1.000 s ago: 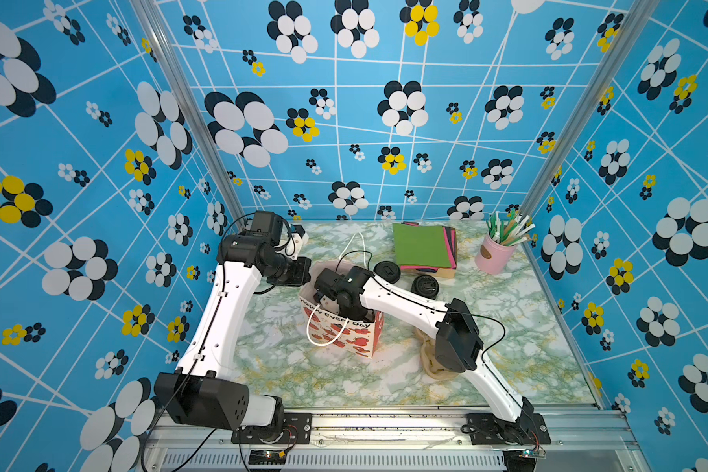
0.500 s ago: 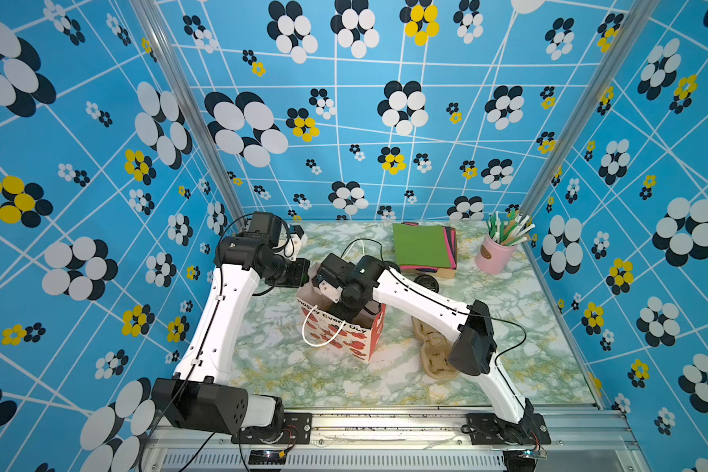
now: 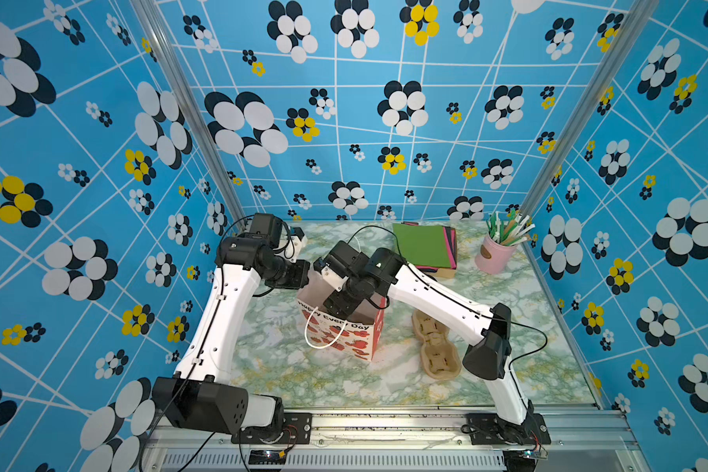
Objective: Pack the takeout coffee
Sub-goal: 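Open the right gripper and lift it out of the bag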
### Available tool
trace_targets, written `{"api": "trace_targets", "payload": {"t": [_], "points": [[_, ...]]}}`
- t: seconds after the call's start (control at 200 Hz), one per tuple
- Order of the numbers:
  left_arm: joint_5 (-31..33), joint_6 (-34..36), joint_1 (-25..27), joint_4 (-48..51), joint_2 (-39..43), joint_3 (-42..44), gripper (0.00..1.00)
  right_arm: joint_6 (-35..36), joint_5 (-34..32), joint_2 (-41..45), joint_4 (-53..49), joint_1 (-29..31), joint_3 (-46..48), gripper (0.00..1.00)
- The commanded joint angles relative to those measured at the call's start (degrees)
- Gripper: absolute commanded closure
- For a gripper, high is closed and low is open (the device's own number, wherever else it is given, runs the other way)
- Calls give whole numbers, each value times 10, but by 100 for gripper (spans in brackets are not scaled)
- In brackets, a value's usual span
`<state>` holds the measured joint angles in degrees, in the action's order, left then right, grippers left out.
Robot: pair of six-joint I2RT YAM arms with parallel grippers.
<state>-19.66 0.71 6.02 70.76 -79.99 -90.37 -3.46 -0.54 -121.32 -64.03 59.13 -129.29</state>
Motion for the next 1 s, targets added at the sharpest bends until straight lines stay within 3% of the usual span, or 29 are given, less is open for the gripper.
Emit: {"api": "trace_targets", "payload": {"t": [0.0, 0.56, 0.68, 0.994], "points": [[2, 11, 1, 12, 16, 10, 100, -9, -10, 34, 21, 4, -8, 16], [15, 12, 2, 22, 22, 11, 100, -1, -55, 152, 79, 4, 3, 9], [27, 8, 3, 32, 25, 3, 100, 4, -85, 210, 111, 3, 47, 1], [73, -7, -11, 56, 44, 0, 100, 19, -144, 334, 135, -34, 189, 1]]}}
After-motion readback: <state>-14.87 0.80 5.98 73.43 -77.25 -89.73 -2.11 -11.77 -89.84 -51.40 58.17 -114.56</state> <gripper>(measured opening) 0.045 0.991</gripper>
